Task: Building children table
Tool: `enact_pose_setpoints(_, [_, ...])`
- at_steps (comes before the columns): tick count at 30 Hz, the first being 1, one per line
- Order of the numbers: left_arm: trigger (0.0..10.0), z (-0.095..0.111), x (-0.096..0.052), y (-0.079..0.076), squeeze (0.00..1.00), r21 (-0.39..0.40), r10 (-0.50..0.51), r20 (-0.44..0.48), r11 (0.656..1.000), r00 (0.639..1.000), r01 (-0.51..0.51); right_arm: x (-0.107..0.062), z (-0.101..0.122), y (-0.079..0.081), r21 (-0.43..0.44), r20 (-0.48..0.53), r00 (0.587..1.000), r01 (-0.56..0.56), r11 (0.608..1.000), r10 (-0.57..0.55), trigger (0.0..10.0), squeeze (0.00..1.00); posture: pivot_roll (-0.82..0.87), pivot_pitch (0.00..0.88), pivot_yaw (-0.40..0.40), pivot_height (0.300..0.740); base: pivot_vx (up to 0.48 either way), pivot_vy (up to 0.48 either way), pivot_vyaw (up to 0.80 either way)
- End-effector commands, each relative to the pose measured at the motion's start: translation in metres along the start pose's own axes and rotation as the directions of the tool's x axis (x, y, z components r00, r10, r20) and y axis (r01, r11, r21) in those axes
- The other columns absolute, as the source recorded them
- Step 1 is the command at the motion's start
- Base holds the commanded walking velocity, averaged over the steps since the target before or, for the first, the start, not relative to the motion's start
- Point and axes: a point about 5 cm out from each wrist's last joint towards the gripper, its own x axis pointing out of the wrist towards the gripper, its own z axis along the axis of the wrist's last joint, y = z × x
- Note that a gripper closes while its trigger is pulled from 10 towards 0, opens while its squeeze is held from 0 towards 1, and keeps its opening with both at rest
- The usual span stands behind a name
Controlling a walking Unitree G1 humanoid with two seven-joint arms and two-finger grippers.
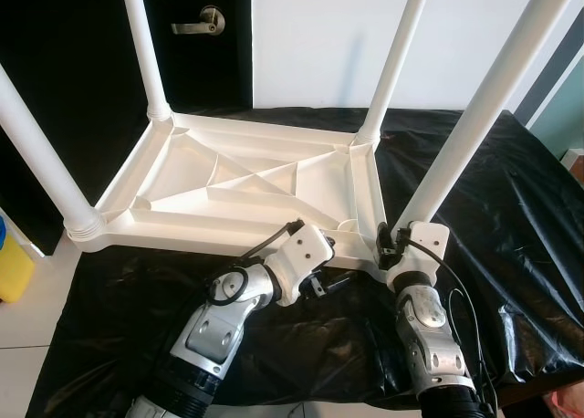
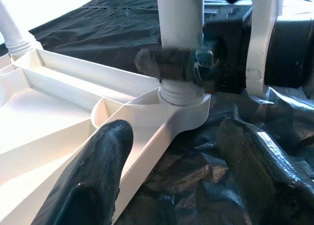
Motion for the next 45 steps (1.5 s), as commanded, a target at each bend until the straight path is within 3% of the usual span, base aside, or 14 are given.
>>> enact_pose_setpoints(1, [10.0, 0.001, 0.002, 0.001, 0.00, 0.007, 0.051, 0.001, 0.999, 0.999, -0.051, -0.001, -0.004, -0.005, 0.008, -0.022, 1.000, 0.004, 1.000, -0.004, 10.0, 1.00, 0.02, 0.000, -0.078, 0.740, 0.000, 0.000, 0.00])
enact_pose_setpoints(9, [10.0, 0.000, 0.002, 0.000, 0.00, 0.007, 0.048, 0.001, 0.999, 0.999, -0.048, -0.003, 0.004, -0.017, 0.001, 0.026, 0.998, -0.052, 0.999, 0.052, 10.0, 1.00, 0.01, 0.000, -0.078, 0.740, 0.000, 0.000, 0.00])
enact_pose_setpoints(10, [10.0, 0.000, 0.002, 0.000, 0.00, 0.006, 0.047, 0.001, 0.999, 0.999, -0.047, -0.004, 0.004, -0.026, -0.015, 0.033, 0.989, -0.145, 0.989, 0.145, 10.0, 0.55, 0.01, 0.000, -0.075, 0.740, 0.000, 0.000, 0.00])
enact_pose_setpoints(11, [10.0, 0.000, 0.002, 0.000, 0.00, 0.006, 0.047, 0.002, 0.999, 0.999, -0.047, -0.004, 0.004, -0.028, -0.021, 0.033, 0.983, -0.181, 0.983, 0.182, 10.0, 0.00, 0.01, 0.000, -0.075, 0.740, 0.000, 0.000, 0.00])
enact_pose_setpoints(17, [10.0, 0.000, 0.002, 0.000, 0.00, 0.006, 0.047, 0.001, 0.999, 0.999, -0.047, -0.002, 0.004, -0.032, -0.040, 0.025, 0.966, -0.257, 0.966, 0.258, 10.0, 0.00, 0.01, 0.000, -0.073, 0.740, 0.000, 0.000, 0.00])
enact_pose_setpoints(19, [10.0, 0.000, 0.002, 0.001, 0.00, 0.008, 0.048, 0.000, 0.999, 0.999, -0.048, 0.003, 0.004, -0.036, -0.067, 0.002, 0.924, -0.381, 0.922, 0.382, 10.0, 0.00, 0.01, 0.000, -0.071, 0.740, 0.000, 0.000, 0.00])
enact_pose_setpoints(22, [10.0, 0.000, 0.002, 0.002, 0.00, 0.009, 0.049, 0.000, 0.999, 0.999, -0.049, 0.005, 0.005, -0.037, -0.076, -0.005, 0.907, -0.420, 0.904, 0.421, 10.0, 0.00, 0.01, 0.000, -0.070, 0.740, 0.000, 0.000, 0.00])
enact_pose_setpoints(27, [10.0, 0.000, 0.001, 0.003, 0.00, 0.013, 0.049, 0.000, 0.999, 0.999, -0.049, 0.012, 0.004, -0.030, -0.117, -0.052, 0.825, -0.565, 0.817, 0.563, 10.0, 0.00, 0.01, 0.000, -0.062, 0.740, 0.000, 0.000, 0.00])
enact_pose_setpoints(29, [10.0, 0.000, 0.001, 0.003, 0.00, 0.013, 0.049, 0.000, 0.999, 0.999, -0.049, 0.012, 0.004, -0.030, -0.117, -0.052, 0.825, -0.565, 0.817, 0.563, 10.0, 0.00, 0.01, 0.000, -0.062, 0.740, 0.000, 0.000, 0.00])
enact_pose_setpoints(30, [10.0, 0.000, 0.001, 0.004, 0.00, 0.014, 0.049, -0.001, 0.999, 0.999, -0.049, 0.014, 0.004, -0.027, -0.128, -0.068, 0.803, -0.595, 0.793, 0.592, 4.3, 0.00, 0.02, 0.000, -0.060, 0.740, 0.000, 0.000, 0.00])
enact_pose_setpoints(33, [10.0, 0.001, 0.001, 0.004, 0.00, 0.015, 0.051, 0.000, 0.999, 0.999, -0.051, 0.017, 0.004, -0.027, -0.142, -0.077, 0.791, -0.611, 0.779, 0.607, 4.3, 0.00, 0.02, 0.000, -0.062, 0.740, 0.000, 0.000, 0.00])
enact_pose_setpoints(34, [10.0, 0.001, 0.001, 0.006, 0.00, 0.017, 0.055, 0.000, 0.998, 0.998, -0.055, 0.019, 0.003, -0.027, -0.159, -0.086, 0.782, -0.622, 0.766, 0.617, 0.0, 0.00, 0.02, 0.000, -0.066, 0.740, 0.000, 0.000, 0.00])
enact_pose_setpoints(44, [10.0, 0.001, 0.000, 0.007, 0.00, 0.017, 0.066, -0.002, 0.998, 0.998, -0.066, 0.021, -0.005, -0.039, -0.178, -0.123, 0.791, -0.611, 0.771, 0.599, 0.0, 0.00, 0.02, 0.000, -0.063, 0.740, 0.000, 0.000, 0.00])
enact_pose_setpoints(45, [10.0, 0.001, 0.000, 0.006, 0.00, 0.016, 0.063, -0.003, 0.998, 0.998, -0.063, 0.021, -0.006, -0.043, -0.166, -0.120, 0.813, -0.583, 0.795, 0.570, 10.0, 0.00, 0.02, 0.000, -0.062, 0.740, 0.000, 0.000, 0.00])
